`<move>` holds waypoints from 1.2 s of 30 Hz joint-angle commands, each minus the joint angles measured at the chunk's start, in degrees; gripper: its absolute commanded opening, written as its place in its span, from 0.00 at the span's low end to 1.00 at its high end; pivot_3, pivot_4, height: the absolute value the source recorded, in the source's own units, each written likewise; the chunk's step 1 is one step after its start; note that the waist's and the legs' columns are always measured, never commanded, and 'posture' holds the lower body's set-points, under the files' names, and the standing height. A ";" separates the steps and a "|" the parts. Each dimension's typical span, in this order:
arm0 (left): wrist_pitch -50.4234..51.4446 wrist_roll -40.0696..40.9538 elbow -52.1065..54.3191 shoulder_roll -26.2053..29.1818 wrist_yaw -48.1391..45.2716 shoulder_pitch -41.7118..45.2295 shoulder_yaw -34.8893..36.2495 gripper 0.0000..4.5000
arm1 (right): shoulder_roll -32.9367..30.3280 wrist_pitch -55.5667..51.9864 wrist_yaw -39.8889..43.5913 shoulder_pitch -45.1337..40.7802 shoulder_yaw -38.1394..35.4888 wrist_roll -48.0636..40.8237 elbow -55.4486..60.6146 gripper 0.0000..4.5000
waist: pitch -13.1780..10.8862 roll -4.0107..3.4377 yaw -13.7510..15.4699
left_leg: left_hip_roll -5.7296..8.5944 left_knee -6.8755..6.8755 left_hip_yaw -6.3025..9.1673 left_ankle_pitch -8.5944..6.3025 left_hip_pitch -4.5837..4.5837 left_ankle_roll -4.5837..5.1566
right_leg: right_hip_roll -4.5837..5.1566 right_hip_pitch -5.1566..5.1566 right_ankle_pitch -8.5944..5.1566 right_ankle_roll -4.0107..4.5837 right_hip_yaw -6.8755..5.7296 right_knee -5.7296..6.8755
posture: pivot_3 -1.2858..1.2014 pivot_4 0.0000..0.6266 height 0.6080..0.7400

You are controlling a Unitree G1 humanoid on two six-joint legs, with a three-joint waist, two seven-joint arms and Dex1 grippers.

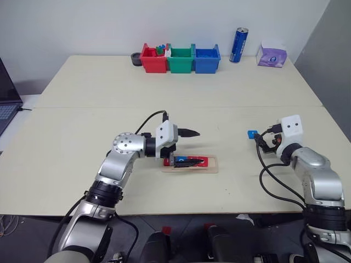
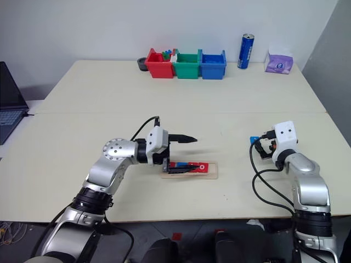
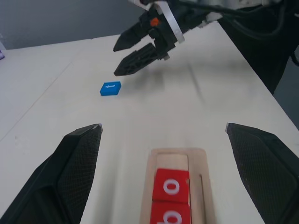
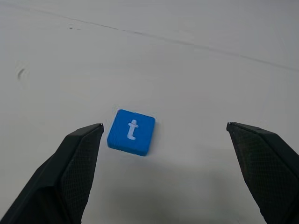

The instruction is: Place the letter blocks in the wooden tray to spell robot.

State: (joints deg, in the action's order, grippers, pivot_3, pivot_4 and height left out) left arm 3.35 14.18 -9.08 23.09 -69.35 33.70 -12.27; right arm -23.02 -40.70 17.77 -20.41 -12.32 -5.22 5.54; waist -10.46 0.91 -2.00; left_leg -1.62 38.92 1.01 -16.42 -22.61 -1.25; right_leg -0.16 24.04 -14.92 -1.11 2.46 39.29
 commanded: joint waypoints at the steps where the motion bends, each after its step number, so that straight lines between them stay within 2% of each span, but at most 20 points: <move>1: -2.11 -0.72 -1.21 -0.46 -0.35 1.82 -0.49 1.00 | 1.72 0.35 -5.12 -3.52 -1.48 0.43 -2.93 1.00 | 0.00 0.00 0.02 | 0.00 0.00 -0.04 0.00 0.00 0.00 | 0.00 0.01 0.00 0.00 0.01 0.03 | 0.52 0.24 1.00; 4: -3.29 -0.90 -2.36 -0.26 -0.72 1.61 -0.54 1.00 | 4.13 0.04 -7.93 -5.93 -1.71 -0.56 -6.06 1.00 | 0.01 -0.01 0.09 | 0.01 0.00 -0.14 0.00 -0.01 0.00 | 0.00 0.01 0.00 0.00 -0.01 0.04 | 0.52 0.24 1.00; 13: -4.59 -1.69 -2.10 0.05 -0.40 -0.21 -0.83 1.00 | 5.40 2.12 -10.82 -9.20 -0.46 -0.45 -12.96 1.00 | 0.02 -0.03 0.21 | 0.01 0.00 -0.16 0.00 -0.11 0.00 | 0.05 0.02 0.00 0.00 -0.05 -0.08 | 0.52 0.24 1.00; 21: -3.39 -1.87 -0.14 0.26 0.77 -1.01 -0.99 1.00 | 6.76 0.01 -12.37 -8.83 0.40 -0.74 -12.73 1.00 | 0.02 -0.04 0.20 | 0.00 0.00 -0.15 0.00 -0.10 0.00 | 0.05 0.01 0.00 0.00 -0.06 -0.09 | 0.52 0.24 1.00; 24: -3.54 -1.88 0.50 0.35 0.64 -1.51 -1.08 1.00 | 7.08 -0.68 -12.52 -8.14 0.76 -0.78 -11.37 0.86 | 0.03 -0.05 0.20 | -0.01 -0.01 -0.14 0.00 -0.10 0.00 | 0.04 0.01 0.00 0.00 -0.06 -0.09 | 0.52 0.24 1.00; 30: -4.33 -2.14 -0.99 -0.31 0.56 -0.79 -1.13 1.00 | 7.54 -3.18 -12.09 -6.62 1.82 -1.00 -7.06 0.37 | 0.03 -0.05 0.26 | 0.00 -0.01 -0.12 0.00 -0.12 0.00 | 0.05 0.01 0.00 0.00 -0.08 -0.10 | 0.52 0.24 1.00; 31: -4.41 -2.09 -1.03 -0.43 0.49 -0.79 -1.19 1.00 | 7.38 -3.68 -12.03 -6.43 2.13 -0.85 -6.50 0.32 | 0.03 -0.05 0.27 | 0.00 -0.01 -0.11 0.00 -0.12 0.00 | 0.05 0.01 0.00 0.00 -0.07 -0.10 | 0.52 0.24 1.00; 34: -4.45 -2.01 -0.99 -0.73 0.15 -0.81 -1.35 1.00 | 6.60 -6.74 -11.29 -5.54 3.15 -0.84 -3.05 0.32 | 0.03 -0.05 0.27 | 0.00 -0.01 -0.11 0.00 -0.12 0.00 | 0.05 0.01 0.00 0.00 -0.08 -0.11 | 0.52 0.24 1.00; 36: -4.39 -1.85 -1.02 -0.73 -0.39 -0.76 -1.42 1.00 | 7.28 -13.30 -11.41 -4.34 2.10 -2.63 3.31 0.32 | 0.03 -0.05 0.29 | 0.00 -0.02 -0.10 0.00 -0.13 0.00 | 0.05 0.02 0.00 0.00 -0.09 -0.12 | 0.52 0.24 1.00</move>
State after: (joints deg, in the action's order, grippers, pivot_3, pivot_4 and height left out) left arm -0.41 12.14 -11.02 22.37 -69.42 32.15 -13.41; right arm -15.66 -49.89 6.19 -25.18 -9.56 -6.24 3.20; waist -10.43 0.85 -1.71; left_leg -1.64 38.90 0.92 -16.42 -22.76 -1.25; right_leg -0.12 24.07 -14.92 -1.12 2.37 39.17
